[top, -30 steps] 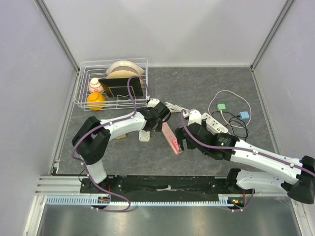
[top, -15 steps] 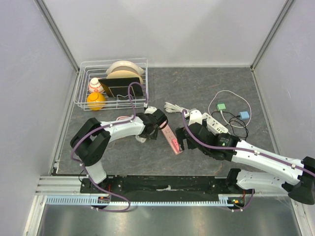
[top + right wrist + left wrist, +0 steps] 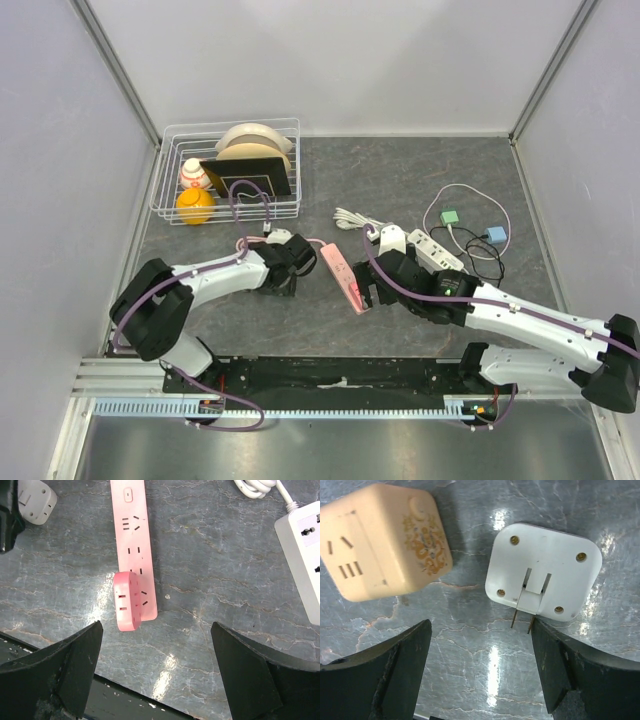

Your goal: Insert the plug

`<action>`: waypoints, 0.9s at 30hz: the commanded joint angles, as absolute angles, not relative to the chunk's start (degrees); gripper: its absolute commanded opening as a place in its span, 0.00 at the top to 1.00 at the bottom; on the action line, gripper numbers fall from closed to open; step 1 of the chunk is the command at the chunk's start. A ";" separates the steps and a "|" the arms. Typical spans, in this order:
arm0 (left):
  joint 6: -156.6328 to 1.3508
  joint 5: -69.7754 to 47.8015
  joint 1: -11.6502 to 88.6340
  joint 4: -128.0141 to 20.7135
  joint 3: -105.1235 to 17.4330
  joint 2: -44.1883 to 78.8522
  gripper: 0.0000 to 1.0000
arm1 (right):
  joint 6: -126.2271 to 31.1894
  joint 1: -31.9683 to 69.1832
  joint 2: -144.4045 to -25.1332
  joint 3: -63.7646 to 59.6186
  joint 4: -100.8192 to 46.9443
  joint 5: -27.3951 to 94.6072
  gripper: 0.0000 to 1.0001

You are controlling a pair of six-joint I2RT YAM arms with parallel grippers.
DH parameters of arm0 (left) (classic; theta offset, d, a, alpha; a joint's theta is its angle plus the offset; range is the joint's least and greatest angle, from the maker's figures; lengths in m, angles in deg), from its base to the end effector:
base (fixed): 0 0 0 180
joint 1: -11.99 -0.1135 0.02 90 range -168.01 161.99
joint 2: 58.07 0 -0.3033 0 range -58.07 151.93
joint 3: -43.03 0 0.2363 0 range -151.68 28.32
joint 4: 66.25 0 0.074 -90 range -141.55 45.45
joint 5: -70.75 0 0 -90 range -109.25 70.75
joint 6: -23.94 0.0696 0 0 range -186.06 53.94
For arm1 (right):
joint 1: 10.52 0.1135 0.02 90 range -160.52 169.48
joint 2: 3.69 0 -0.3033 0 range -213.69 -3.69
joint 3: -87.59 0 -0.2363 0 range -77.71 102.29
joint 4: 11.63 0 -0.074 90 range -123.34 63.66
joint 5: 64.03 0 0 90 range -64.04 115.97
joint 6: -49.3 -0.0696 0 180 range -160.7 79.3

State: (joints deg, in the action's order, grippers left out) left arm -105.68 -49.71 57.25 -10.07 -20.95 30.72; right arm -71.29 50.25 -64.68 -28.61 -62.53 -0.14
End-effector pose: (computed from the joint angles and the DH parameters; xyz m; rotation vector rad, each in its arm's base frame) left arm 0.2004 -0.1521 0.1852 0.0734 2.6423 0.3905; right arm 0.1244 0.1597 0.2888 -0.4029 2.2812 0.2584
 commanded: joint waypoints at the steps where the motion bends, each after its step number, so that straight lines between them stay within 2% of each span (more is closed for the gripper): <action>1: -111.93 -51.16 55.94 -10.85 -20.54 25.78 0.12 | -70.33 50.21 -64.34 -28.75 -60.80 0.39 0.02; 8: -115.19 -42.54 55.85 -20.17 -17.56 19.71 0.14 | -70.15 50.21 -63.81 -29.37 -60.80 0.13 0.02; 10: -114.14 -42.10 55.41 -19.73 -17.82 20.85 0.17 | -70.06 50.21 -63.19 -29.54 -60.79 0.30 0.02; 17: -110.19 -36.05 50.94 -21.84 -13.26 19.97 0.38 | -70.24 50.21 -61.96 -30.33 -60.62 0.21 0.02; 27: -105.44 -34.19 49.70 -23.68 -15.09 24.72 0.45 | -70.15 50.21 -63.10 -29.72 -60.53 0.30 0.02</action>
State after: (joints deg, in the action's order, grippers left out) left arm -108.15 -35.00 50.21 -21.15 -13.06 22.83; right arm -70.44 50.25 -63.06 -29.94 -61.94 0.58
